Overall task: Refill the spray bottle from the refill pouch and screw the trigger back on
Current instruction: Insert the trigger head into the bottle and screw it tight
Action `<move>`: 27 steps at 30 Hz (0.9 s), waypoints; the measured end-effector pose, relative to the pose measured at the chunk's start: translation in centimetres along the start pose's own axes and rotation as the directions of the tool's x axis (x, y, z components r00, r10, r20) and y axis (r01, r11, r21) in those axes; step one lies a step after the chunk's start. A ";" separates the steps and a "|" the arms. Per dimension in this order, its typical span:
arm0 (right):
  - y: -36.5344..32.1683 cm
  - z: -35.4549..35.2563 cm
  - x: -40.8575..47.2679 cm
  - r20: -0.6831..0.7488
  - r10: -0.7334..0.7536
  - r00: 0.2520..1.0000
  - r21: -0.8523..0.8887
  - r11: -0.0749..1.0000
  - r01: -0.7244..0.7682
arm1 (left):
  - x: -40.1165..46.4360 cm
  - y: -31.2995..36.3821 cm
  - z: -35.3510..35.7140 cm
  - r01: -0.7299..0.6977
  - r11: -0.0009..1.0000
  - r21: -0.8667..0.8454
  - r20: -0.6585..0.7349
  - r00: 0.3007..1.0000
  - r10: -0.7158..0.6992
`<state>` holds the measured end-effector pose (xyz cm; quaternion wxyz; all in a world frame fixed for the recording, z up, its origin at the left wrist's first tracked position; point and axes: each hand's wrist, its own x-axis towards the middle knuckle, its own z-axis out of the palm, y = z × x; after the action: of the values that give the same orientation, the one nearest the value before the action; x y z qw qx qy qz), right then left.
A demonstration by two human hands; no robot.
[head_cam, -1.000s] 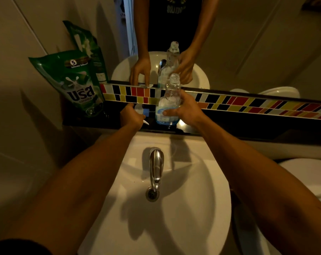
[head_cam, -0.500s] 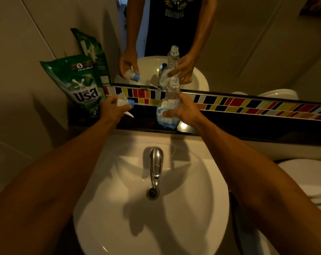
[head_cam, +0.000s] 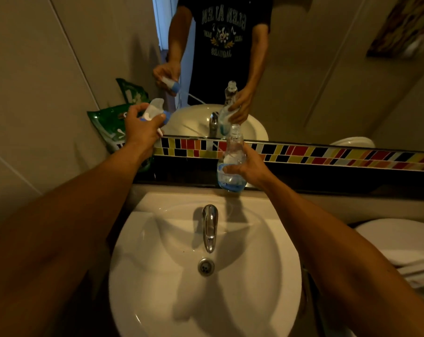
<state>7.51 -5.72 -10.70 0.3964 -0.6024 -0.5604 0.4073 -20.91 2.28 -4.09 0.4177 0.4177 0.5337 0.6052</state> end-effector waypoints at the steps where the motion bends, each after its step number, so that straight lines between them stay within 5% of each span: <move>1: 0.1 -0.2 -0.4 0.002 -0.001 1.000 -0.009 1.000 0.001 | -0.1 0.8 0.3 0.000 0.999 -0.032 0.005 1.000 0.000; 13: 1.9 -3.1 -3.8 -0.004 0.106 0.994 -0.257 0.961 -0.104 | -1.1 8.1 2.1 -0.029 0.975 -0.220 0.121 0.991 0.057; 27: 1.7 -3.1 -4.8 0.018 0.093 0.995 -0.283 0.955 -0.084 | -2.3 9.8 3.2 -0.004 0.968 -0.249 0.331 0.939 0.089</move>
<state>10.83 -10.66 -10.94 0.2790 -0.6708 -0.5913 0.3500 -17.70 0.24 5.75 0.5373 0.4735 0.3650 0.5950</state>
